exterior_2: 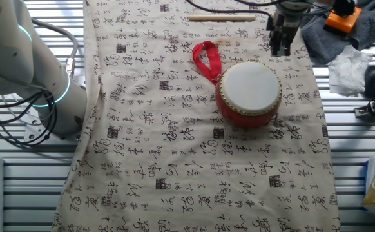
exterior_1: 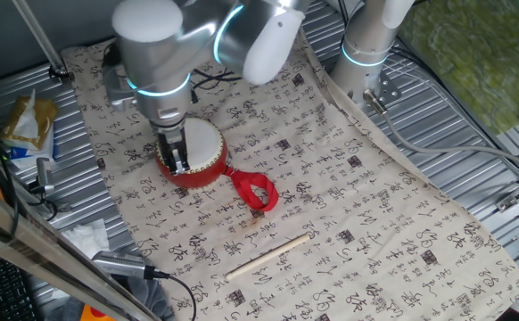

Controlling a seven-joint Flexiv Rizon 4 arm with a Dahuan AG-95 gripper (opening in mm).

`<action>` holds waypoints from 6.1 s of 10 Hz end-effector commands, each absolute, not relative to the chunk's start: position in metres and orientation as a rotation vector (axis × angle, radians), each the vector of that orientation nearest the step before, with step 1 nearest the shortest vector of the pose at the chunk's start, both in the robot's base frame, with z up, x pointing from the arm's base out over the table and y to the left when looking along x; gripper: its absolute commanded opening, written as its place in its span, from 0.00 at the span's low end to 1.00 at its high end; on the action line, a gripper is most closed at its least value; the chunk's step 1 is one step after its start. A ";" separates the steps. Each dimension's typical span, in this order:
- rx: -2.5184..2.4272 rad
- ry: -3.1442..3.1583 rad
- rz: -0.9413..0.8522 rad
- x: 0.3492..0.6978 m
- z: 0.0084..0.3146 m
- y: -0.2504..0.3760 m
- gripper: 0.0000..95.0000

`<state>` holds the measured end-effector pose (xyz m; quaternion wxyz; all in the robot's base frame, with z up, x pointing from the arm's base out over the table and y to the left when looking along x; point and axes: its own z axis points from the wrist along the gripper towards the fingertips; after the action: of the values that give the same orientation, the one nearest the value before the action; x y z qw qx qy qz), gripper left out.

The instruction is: Play the drum

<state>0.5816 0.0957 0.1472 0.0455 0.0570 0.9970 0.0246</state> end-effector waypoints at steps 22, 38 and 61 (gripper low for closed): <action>-0.277 3.007 0.139 0.558 0.115 0.166 0.00; -0.030 3.035 0.066 0.522 0.095 0.288 0.00; -0.303 3.025 0.082 0.490 0.072 0.332 0.00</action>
<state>0.4887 0.3335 0.0714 0.0476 -0.0994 0.9935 0.0278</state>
